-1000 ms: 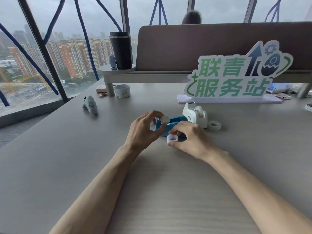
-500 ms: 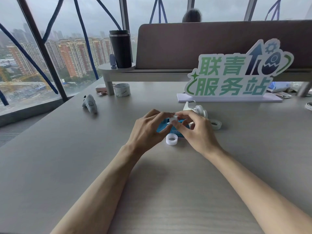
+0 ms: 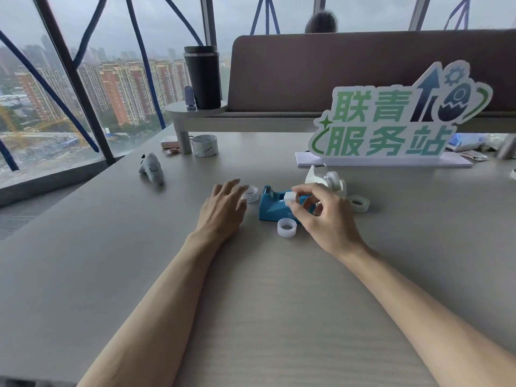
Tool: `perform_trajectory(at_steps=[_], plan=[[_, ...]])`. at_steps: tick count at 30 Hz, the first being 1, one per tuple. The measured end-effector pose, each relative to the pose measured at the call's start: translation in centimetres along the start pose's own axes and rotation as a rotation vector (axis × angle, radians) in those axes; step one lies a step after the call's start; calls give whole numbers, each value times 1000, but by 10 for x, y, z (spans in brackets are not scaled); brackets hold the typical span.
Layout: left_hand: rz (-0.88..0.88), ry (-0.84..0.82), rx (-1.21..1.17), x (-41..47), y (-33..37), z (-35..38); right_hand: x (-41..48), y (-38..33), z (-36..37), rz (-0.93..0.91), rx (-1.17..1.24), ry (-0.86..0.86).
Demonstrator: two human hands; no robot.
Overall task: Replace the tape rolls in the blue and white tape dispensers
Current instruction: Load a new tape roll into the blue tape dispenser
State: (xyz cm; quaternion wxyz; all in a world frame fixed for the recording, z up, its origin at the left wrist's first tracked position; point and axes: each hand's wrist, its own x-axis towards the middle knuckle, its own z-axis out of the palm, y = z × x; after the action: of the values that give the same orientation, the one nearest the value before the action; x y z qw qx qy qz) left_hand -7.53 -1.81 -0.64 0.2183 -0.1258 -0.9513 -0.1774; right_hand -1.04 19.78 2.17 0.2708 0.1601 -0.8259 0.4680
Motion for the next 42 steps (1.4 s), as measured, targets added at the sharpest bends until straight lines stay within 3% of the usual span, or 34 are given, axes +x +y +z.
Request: perform_trajectory(at_steps=[4,12,19,23,29,42], plan=[[-20,-77,40,-1,2,-1,2,2,0,11,1,3],[-71,-5,-19,-3,3,-2,3,7,-1,45,-23,46],[-235,189,-442,5,21,-14,-1,2,2,11,2,16],[-188,241,-600,6,39,-24,0,1,0,31,25,28],[-14,223,-655,0,58,-24,2,-2,-3,46,58,84],[81,14,-697,-18,87,-26,3,-12,-8,37,109,171]])
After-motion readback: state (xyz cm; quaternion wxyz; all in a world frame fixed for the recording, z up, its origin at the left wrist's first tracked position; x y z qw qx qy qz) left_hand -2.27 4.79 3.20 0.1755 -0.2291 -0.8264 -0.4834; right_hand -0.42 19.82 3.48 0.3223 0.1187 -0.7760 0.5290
